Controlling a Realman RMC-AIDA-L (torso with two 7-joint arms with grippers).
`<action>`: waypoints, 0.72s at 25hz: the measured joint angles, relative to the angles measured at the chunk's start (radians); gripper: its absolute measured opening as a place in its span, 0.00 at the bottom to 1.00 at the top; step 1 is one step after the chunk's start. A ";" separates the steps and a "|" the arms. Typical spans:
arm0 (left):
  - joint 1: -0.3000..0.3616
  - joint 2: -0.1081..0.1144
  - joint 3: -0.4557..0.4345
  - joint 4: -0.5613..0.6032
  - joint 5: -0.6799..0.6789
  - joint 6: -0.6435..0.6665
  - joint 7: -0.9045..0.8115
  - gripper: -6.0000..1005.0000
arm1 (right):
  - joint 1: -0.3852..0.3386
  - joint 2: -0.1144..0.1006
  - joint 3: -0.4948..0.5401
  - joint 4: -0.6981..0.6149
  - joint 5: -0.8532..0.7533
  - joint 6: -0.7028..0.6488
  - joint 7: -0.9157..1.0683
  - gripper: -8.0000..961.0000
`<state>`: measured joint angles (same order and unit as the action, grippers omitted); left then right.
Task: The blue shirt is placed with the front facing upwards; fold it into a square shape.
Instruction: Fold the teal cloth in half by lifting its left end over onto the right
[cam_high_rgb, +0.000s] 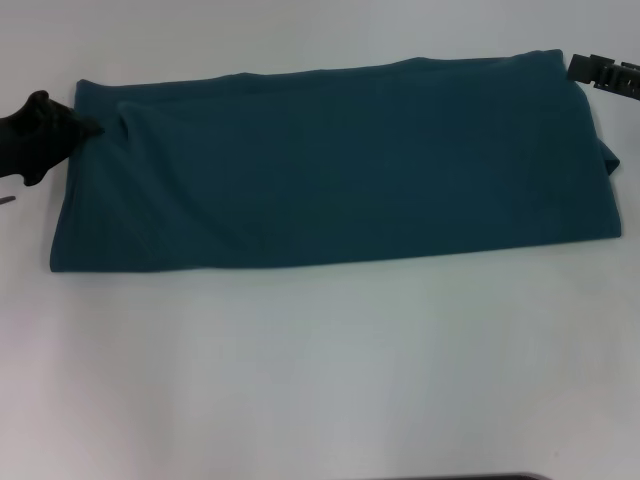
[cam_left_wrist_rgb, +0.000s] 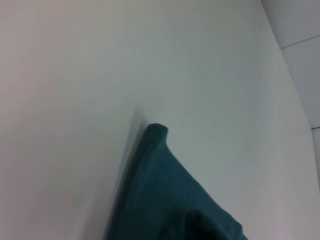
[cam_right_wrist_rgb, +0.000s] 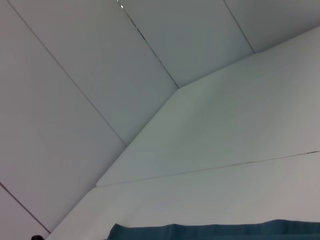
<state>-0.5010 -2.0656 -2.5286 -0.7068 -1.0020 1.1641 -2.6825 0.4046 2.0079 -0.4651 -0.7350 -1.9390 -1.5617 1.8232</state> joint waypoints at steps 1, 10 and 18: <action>-0.003 0.003 0.001 0.007 0.004 -0.001 0.000 0.03 | 0.001 0.000 0.000 0.001 0.000 0.000 0.000 0.65; 0.000 0.018 -0.006 0.008 -0.005 -0.003 0.008 0.06 | 0.006 -0.001 0.002 0.004 0.000 0.003 -0.001 0.65; -0.082 0.031 0.022 0.077 0.067 -0.086 0.001 0.30 | 0.007 0.000 0.002 0.005 0.000 0.004 -0.002 0.65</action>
<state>-0.5832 -2.0345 -2.5068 -0.6302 -0.9347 1.0786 -2.6810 0.4112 2.0079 -0.4632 -0.7299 -1.9390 -1.5576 1.8211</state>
